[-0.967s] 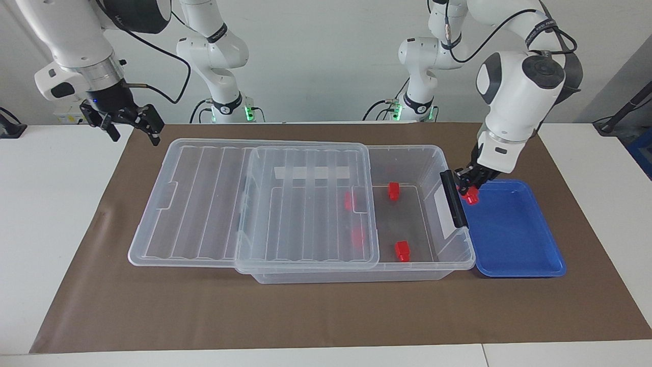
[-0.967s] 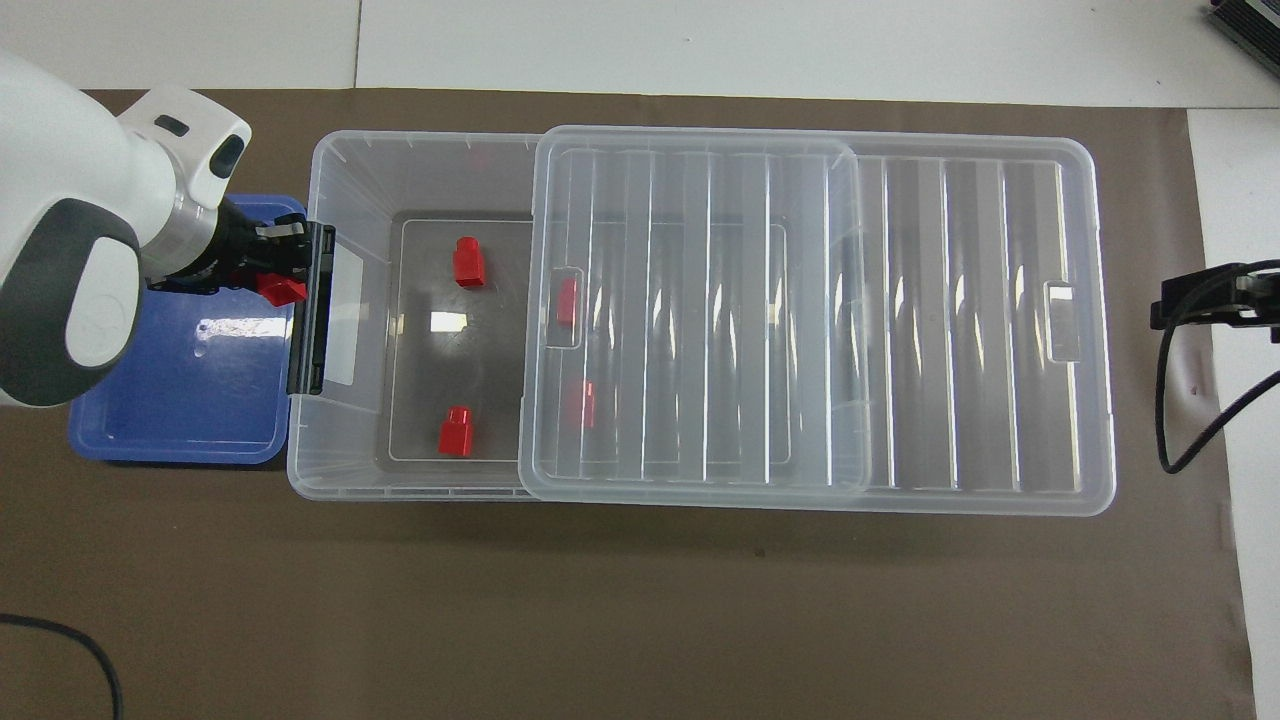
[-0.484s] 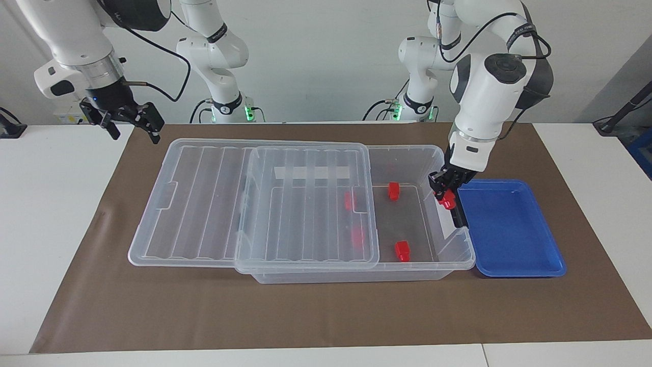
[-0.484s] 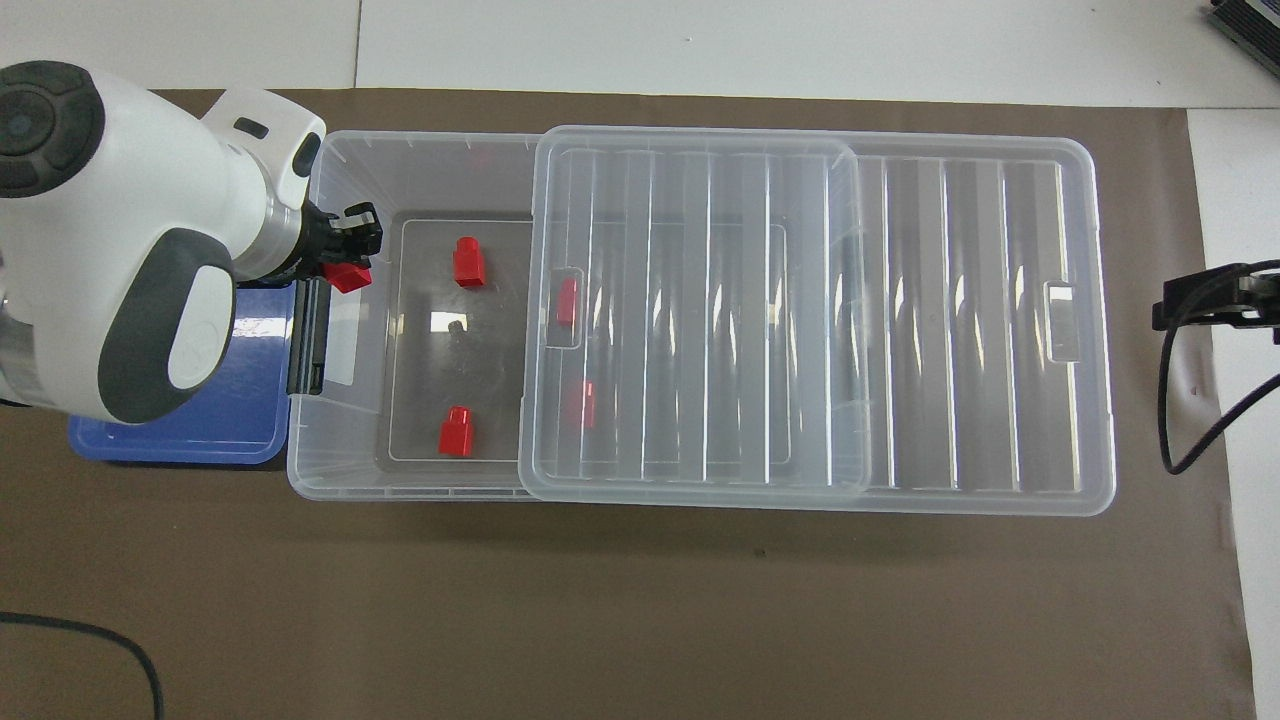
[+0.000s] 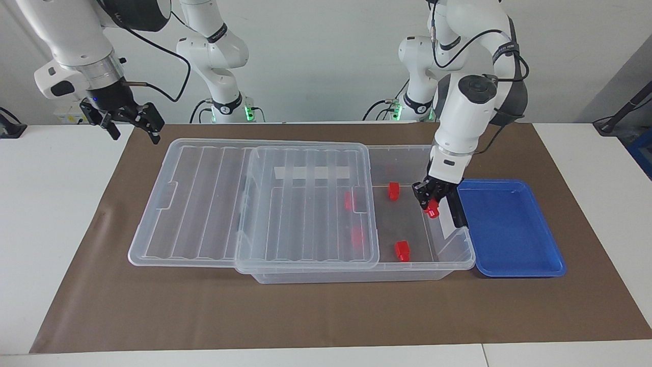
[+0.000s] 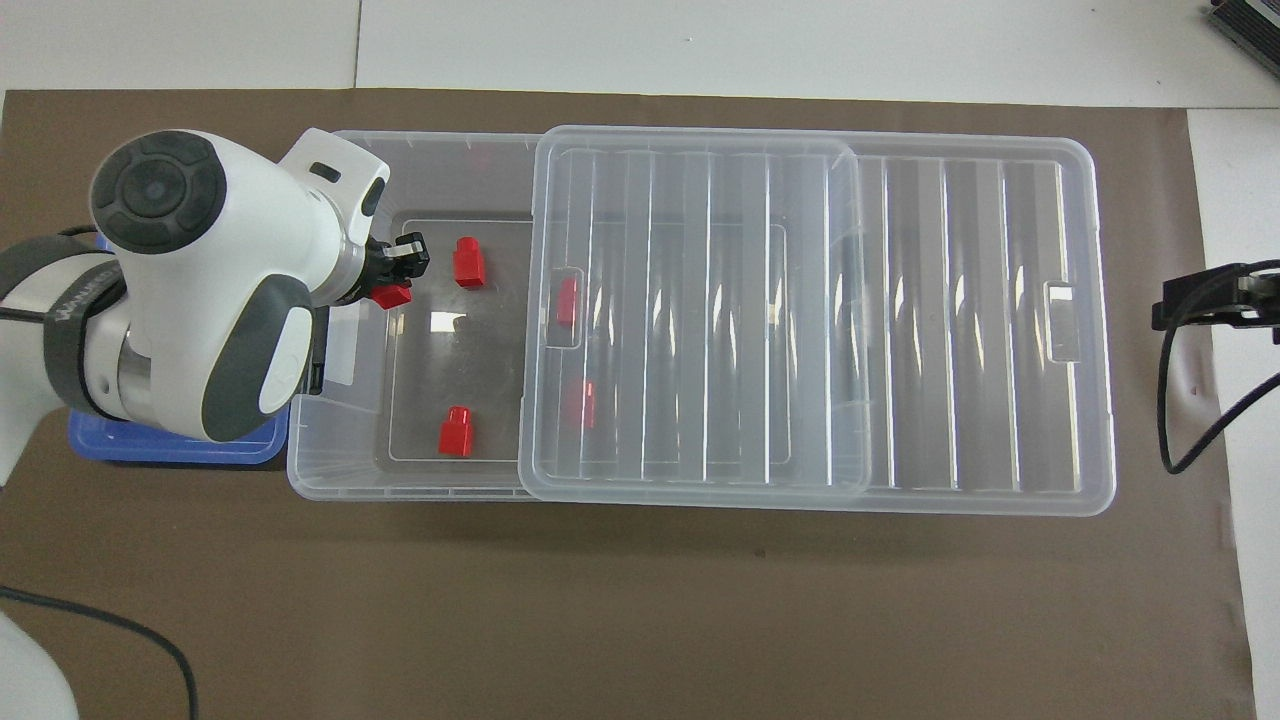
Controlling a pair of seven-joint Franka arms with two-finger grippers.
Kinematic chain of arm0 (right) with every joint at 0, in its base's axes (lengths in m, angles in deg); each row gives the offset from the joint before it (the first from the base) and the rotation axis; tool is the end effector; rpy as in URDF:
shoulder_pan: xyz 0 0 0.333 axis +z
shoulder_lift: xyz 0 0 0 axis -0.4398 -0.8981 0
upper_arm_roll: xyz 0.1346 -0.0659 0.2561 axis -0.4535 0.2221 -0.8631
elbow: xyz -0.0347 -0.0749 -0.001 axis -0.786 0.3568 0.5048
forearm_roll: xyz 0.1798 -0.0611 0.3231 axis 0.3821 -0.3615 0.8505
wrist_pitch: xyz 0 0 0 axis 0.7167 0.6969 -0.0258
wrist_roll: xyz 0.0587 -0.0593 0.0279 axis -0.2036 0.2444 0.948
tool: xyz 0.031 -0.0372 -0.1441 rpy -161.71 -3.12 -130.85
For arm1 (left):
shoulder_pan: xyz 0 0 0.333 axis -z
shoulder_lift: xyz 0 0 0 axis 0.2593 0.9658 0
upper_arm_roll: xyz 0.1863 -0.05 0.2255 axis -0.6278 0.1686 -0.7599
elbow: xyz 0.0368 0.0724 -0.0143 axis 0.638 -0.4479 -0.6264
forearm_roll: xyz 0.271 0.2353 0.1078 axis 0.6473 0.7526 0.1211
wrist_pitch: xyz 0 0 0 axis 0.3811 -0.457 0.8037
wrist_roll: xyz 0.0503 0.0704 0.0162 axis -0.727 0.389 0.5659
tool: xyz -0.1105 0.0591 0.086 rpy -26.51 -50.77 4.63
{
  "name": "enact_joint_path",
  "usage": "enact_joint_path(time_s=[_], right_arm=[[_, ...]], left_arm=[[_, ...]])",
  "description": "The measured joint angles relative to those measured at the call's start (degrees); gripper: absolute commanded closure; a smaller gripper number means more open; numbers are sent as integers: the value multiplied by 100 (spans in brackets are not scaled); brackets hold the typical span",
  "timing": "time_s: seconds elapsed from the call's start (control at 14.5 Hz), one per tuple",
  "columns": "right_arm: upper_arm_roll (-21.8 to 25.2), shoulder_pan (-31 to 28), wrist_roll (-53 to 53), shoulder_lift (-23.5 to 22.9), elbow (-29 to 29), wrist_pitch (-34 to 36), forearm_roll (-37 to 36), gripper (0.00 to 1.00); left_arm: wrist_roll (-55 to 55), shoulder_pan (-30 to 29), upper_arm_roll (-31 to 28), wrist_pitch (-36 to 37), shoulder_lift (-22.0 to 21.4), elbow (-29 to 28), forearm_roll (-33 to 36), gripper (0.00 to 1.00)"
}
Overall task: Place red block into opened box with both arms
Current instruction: 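Carry the red block with the left gripper into the open box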
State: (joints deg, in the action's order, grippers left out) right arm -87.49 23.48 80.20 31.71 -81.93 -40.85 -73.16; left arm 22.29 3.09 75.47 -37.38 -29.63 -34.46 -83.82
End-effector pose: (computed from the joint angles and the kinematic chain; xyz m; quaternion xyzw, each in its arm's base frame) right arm 0.5308 -0.0401 0.5674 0.9971 -0.0719 0.0131 0.0196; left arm 0.5804 -0.1956 0.3992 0.9898 0.1247 0.0684 0.0105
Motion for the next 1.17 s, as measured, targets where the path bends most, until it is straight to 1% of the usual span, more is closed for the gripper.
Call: enact_joint_path(time_s=[0.28,0.55,0.83,1.04,1.17], right_arm=[[0,0,-1,0,0,18,2,0],[0,0,-1,-1,0,22,3,0],[0,0,-1,-1,0,22,3,0],[0,0,-1,-1,0,22,3,0],[0,0,-1,-1,0,22,3,0]], left_arm=[[-282,200,3,-501,199,-244,221,100],[-348,201,-2,-1179,304,-721,234,100],[-402,256,-1,-1351,493,-801,271,100],[-704,331,5,-1585,695,-868,592,100],[-756,351,5,-1787,741,-1029,685,100]])
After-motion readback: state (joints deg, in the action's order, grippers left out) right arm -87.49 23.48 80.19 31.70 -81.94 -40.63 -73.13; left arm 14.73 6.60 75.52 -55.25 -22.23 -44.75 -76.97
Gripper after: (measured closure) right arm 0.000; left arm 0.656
